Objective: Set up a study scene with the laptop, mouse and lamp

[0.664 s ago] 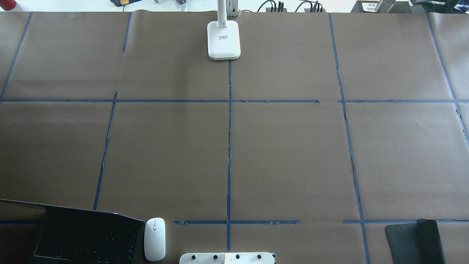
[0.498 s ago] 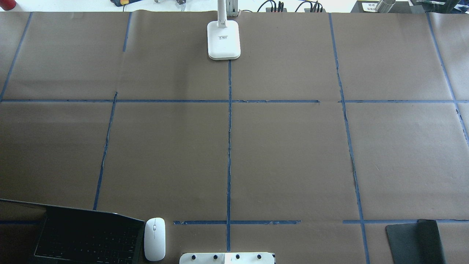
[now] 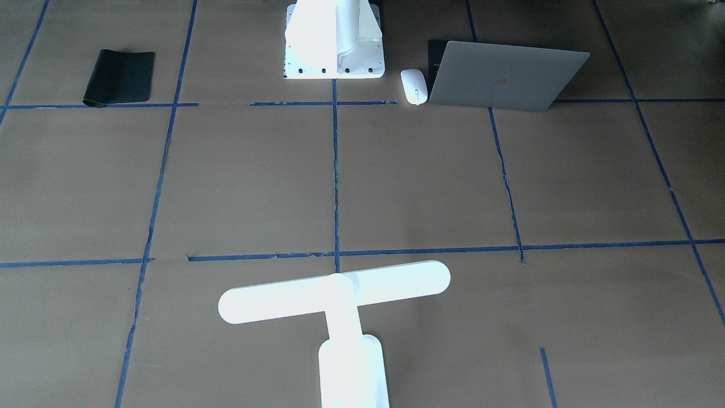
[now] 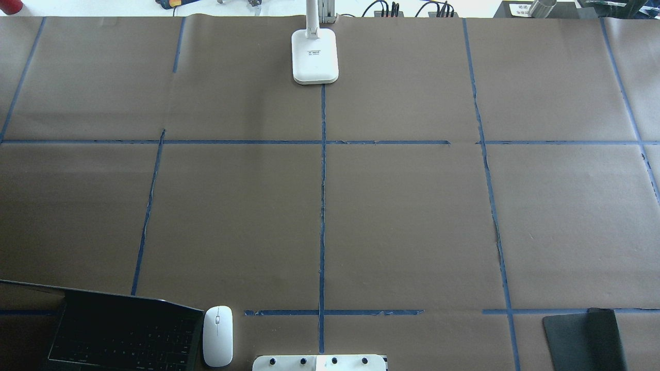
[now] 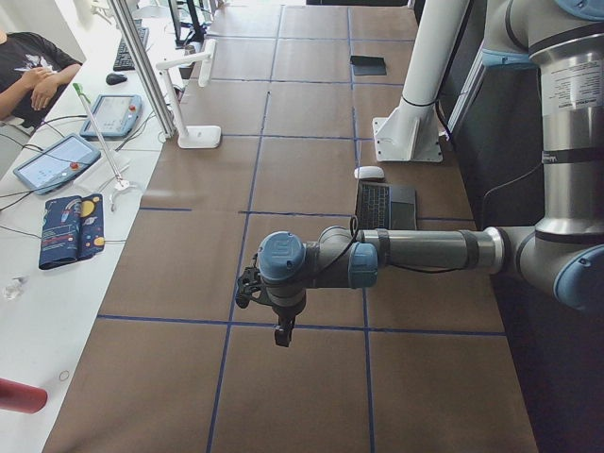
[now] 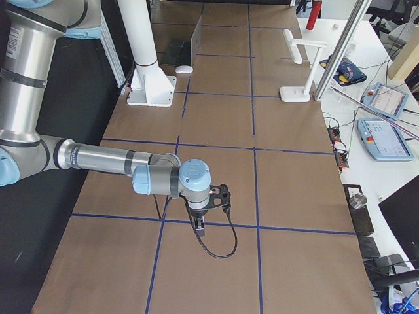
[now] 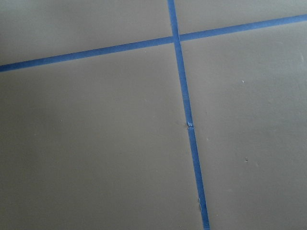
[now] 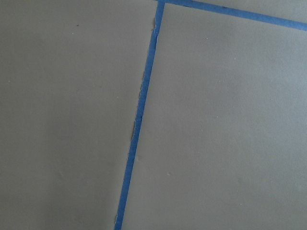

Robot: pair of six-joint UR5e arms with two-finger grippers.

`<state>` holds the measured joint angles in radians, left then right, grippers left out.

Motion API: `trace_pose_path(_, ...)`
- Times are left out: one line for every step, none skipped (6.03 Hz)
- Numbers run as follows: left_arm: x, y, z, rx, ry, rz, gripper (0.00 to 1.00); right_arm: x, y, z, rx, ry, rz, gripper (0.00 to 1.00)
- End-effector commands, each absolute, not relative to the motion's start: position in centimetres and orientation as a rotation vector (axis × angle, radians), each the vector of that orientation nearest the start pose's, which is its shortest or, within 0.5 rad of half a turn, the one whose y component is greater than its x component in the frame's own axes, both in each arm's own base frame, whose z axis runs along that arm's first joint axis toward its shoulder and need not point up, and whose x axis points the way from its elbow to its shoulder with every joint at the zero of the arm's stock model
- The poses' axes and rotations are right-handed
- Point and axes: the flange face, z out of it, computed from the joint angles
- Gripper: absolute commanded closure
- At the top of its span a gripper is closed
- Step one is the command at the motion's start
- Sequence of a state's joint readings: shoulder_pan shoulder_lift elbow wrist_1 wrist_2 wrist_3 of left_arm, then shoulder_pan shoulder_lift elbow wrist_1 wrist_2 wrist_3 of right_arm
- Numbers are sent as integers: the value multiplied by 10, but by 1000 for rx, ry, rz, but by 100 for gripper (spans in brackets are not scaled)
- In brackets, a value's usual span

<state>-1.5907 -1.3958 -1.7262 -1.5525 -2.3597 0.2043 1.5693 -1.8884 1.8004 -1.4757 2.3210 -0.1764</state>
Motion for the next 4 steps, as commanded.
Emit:
trace_pose_path(-74, -410, 667, 44, 734, 157, 0, 65, -359, 672, 74, -749, -171, 0)
trace_pose_path(-73, -420, 648, 91, 735, 176, 0, 65, -358, 672, 73, -749, -172, 0)
trace_pose_path(-74, -441, 615, 173, 727, 208, 0, 65, -358, 672, 72, -749, -171, 0)
trace_pose_path(-69, -451, 597, 232, 772, 233, 0, 65, -358, 673, 71, -749, -170, 0)
